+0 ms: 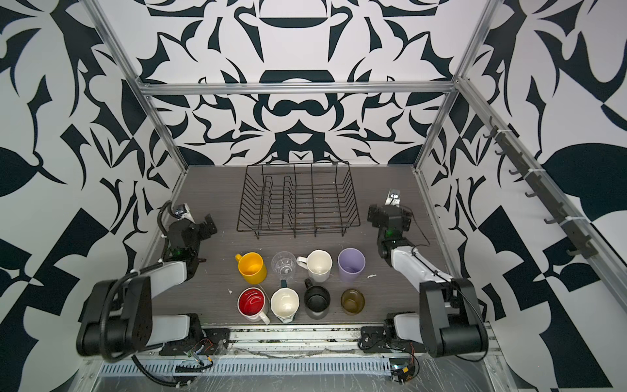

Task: Load cups into a dish rack
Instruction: Pick up the cup from the middle-right of the table.

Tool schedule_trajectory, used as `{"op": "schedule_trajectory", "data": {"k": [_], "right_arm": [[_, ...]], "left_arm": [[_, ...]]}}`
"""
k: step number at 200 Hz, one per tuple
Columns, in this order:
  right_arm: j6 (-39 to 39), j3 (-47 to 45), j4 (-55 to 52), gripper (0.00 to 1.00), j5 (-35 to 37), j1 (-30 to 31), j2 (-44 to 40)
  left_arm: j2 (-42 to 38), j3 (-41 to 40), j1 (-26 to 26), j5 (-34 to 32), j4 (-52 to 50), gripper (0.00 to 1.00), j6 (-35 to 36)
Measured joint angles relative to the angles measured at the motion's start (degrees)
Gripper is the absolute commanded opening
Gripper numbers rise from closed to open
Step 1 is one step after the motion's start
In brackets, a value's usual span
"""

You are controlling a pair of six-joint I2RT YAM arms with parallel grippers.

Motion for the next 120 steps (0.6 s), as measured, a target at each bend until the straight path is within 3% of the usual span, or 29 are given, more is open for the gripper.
{"op": "schedule_trajectory", "data": {"k": [16,56,120], "right_arm": [[2.49,6.56,-6.82,0.96,-1.14,-0.07,-3.21],[3.72,8.61,-23.89,0.79,-12.00,-0.26,-11.10],[4.11,19.67,-56.00,0.71,-29.57,-0.24,-16.26]], "left_arm": [[-7.69,5.11,0.00,-2.56,-8.02,0.99,-4.37],[-19.34,12.17,0.13,-1.70,-18.73,0.99,-6.97],[-9.01,28.85,0.22,7.65,-32.83,1.00,-5.20]]}}
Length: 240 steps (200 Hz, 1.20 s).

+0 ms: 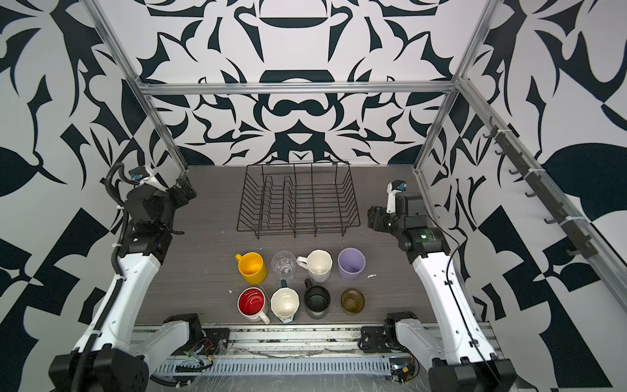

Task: Load cups into a dish rack
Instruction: Pick up the cup from the middle-right of the table.

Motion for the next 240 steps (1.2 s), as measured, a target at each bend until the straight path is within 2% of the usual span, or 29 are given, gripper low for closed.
{"op": "schedule_trajectory", "data": {"k": [25,54,88,126,152,200,240], "right_arm": [[0.39,0.37,-9.31,0.69,-4.11,0.48,-1.75],[1.68,-0.22,-16.31,0.66,-5.68,2.12,-2.47],[4.31,-2.08,-21.14,0.60,-4.59,7.98,-3.19],[8.92,-4.76,-21.66,0.59,-0.11,18.60,-1.49],[11.91,-5.77,-21.29,0.58,4.55,23.52,1.79],[15.28,-6.45,-19.41,0.57,10.82,24.24,3.48],[16.37,-7.61,-17.46,0.55,12.79,24.24,3.50]], "left_arm": [[2.36,2.03,0.00,5.09,-3.17,1.00,0.17],[2.67,2.14,0.00,8.96,-5.38,1.00,0.17],[2.03,2.14,0.00,11.26,-6.49,1.00,0.15],[0.87,2.14,0.00,12.17,-6.88,1.00,0.15],[0.35,2.14,0.00,12.48,-6.91,0.99,0.15],[0.04,2.12,0.00,12.48,-6.91,0.99,0.15],[0.04,2.12,0.00,12.50,-6.91,0.99,0.13]]}}
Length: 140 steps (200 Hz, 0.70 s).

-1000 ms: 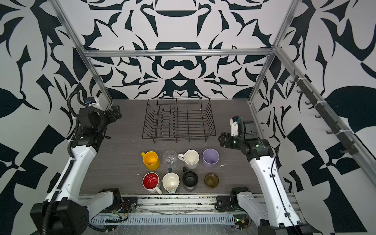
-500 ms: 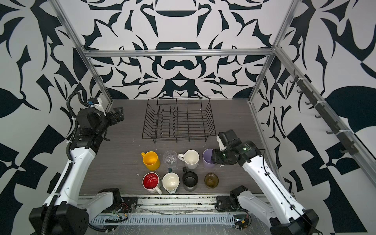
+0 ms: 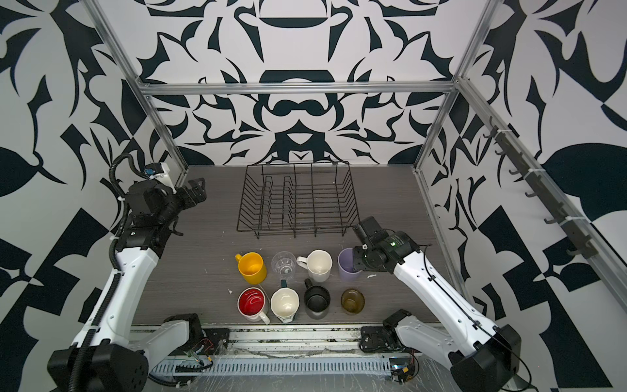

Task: Load cups into a dish rack
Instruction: Pick up the cup from the middle-right of the table.

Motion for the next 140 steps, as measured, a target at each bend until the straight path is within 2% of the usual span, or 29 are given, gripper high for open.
{"op": "schedule_trajectory", "data": {"k": [42,91,140], "right_arm": [[0.39,-2.29,3.15,0.47,0.52,0.00,2.03],[-0.17,-2.38,6.49,0.31,1.05,0.00,6.08],[-1.51,-2.38,6.95,0.02,2.62,0.00,7.78]], "left_arm": [[-0.02,-0.02,0.00,0.00,0.00,0.99,-0.13],[0.00,-0.02,0.00,0.24,0.02,0.99,-0.37],[-0.02,-0.02,0.00,0.33,0.00,0.99,-0.37]]}}
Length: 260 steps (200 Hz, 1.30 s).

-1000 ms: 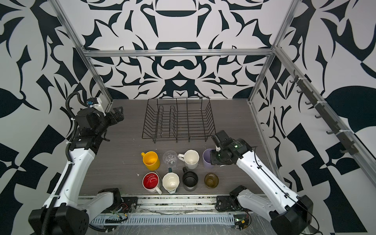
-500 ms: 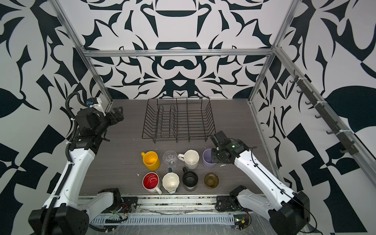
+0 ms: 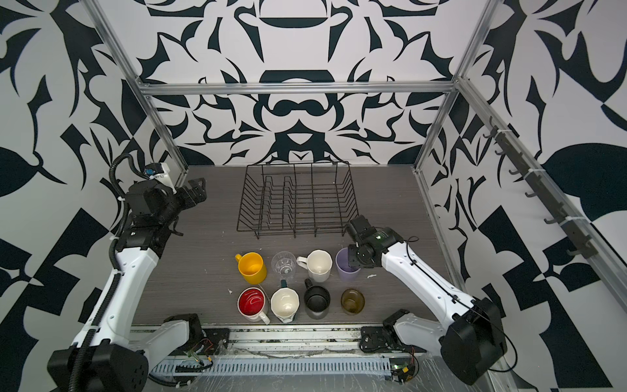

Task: Load cups into a dish rack
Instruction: Pick up the cup from the middle-right of the table.

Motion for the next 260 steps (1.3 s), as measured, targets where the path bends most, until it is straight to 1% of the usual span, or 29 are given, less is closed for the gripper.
{"op": "schedule_trajectory", "data": {"k": [4,43,96,110,145,171,190,224,242,260], "right_arm": [[-0.26,0.02,-0.07,0.00,0.31,0.00,0.11],[-1.62,0.63,-1.49,0.00,2.23,0.07,0.22],[-2.03,5.53,-9.73,0.00,8.04,-0.83,-1.36],[-2.01,7.63,-11.52,0.00,8.59,-2.27,-3.50],[-2.05,13.18,-13.66,0.00,9.09,-8.41,-10.03],[-2.03,18.25,-13.38,0.00,8.63,-11.80,-12.22],[-1.84,22.12,-10.56,0.00,6.23,-12.31,-12.48],[-1.53,26.47,-0.20,0.00,-2.71,-12.31,-9.92],[-0.90,26.93,7.23,0.00,-8.76,-12.33,-7.15],[0.39,26.93,14.58,0.00,-15.89,-12.33,-2.64]], "left_arm": [[0.00,0.00,0.00,-0.02,0.00,0.99,0.00],[0.00,0.00,0.00,0.00,0.00,0.99,0.00],[0.02,0.00,0.00,0.00,0.00,0.99,-0.04],[0.02,0.00,0.00,0.09,-0.02,0.99,-0.20],[0.26,0.00,0.00,1.01,-0.22,0.99,-0.76],[0.74,0.02,0.00,2.01,-0.42,0.99,-2.05],[1.42,0.33,0.00,4.00,-0.44,1.00,-3.72],[3.02,1.79,0.04,10.80,0.33,0.99,-8.33],[3.65,1.73,0.04,16.59,2.78,0.97,-12.98],[5.11,1.11,0.11,24.06,8.94,0.95,-19.58]]}}
